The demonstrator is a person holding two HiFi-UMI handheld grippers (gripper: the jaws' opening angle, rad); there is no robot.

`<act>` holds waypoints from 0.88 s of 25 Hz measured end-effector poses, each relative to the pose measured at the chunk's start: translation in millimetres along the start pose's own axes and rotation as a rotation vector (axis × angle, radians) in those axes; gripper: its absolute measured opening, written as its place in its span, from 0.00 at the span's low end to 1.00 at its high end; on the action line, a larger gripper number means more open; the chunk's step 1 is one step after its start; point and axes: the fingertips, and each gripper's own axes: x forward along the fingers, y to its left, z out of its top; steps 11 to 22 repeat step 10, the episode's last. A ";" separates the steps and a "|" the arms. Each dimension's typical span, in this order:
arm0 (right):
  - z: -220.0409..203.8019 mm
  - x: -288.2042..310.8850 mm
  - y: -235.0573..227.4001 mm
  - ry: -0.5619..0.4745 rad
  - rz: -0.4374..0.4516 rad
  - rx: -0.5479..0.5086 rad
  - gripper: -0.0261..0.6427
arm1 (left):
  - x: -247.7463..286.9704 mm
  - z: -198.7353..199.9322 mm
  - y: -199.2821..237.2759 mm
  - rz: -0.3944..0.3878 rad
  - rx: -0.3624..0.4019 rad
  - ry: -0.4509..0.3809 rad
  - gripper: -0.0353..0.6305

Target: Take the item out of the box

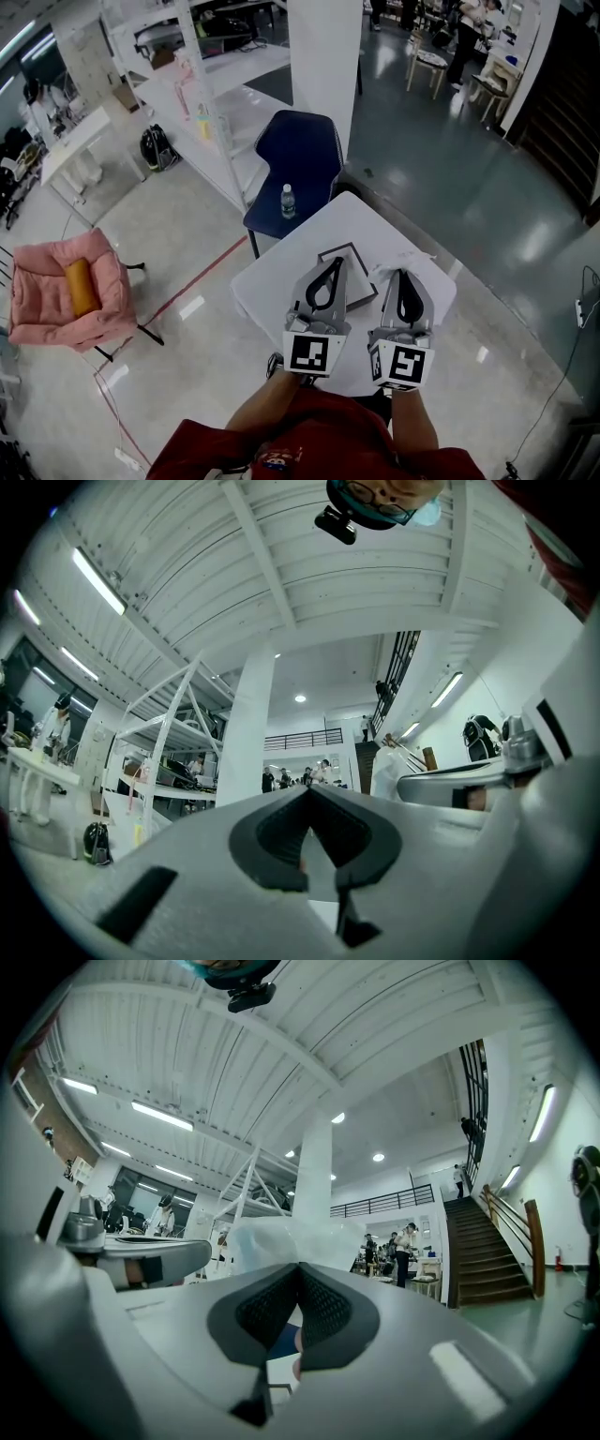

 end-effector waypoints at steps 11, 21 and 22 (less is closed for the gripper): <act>-8.6 8.9 4.7 0.010 0.019 0.037 0.04 | -2.0 -16.9 6.4 0.005 -0.032 0.032 0.06; -8.6 8.9 4.7 0.010 0.019 0.037 0.04 | -2.0 -16.9 6.4 0.005 -0.032 0.032 0.06; -8.6 8.9 4.7 0.010 0.019 0.037 0.04 | -2.0 -16.9 6.4 0.005 -0.032 0.032 0.06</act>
